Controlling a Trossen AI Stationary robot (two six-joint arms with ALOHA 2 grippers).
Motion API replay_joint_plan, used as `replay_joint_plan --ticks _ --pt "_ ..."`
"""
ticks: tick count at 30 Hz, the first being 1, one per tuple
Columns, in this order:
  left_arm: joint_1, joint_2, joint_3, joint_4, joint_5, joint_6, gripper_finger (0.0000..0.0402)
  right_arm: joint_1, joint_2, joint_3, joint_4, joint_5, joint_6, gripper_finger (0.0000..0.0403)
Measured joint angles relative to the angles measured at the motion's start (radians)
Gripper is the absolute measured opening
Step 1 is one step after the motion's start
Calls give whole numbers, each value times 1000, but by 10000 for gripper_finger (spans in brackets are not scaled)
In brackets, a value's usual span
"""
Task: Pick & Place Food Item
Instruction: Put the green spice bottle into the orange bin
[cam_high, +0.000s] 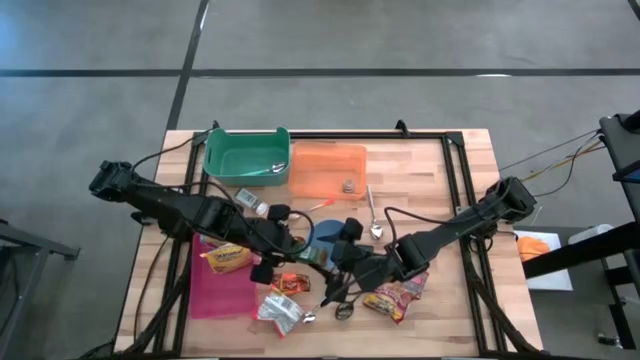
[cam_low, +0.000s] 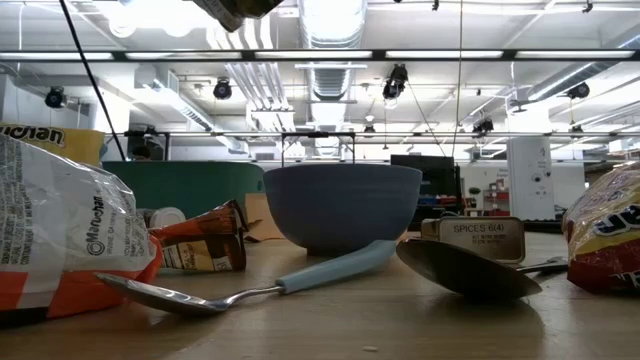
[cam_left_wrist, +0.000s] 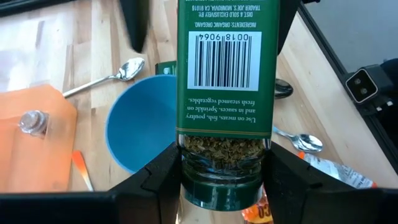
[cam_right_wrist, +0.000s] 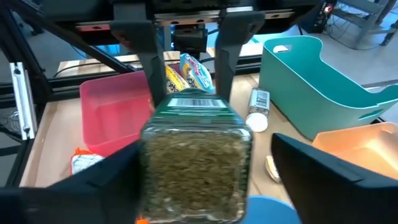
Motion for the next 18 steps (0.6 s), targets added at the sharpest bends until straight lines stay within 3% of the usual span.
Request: replay_joint_plan --ticks 6,14,18 --pt "1 0 0 3 -2 -1 170 0 -1 0 6 -12 3 187" --pt "-2 0 0 5 2 -15 170 -1 -1 0 16 -32 -3 187" --pt "-7 0 0 10 7 -16 208 -1 -1 0 19 -40 -3 187"
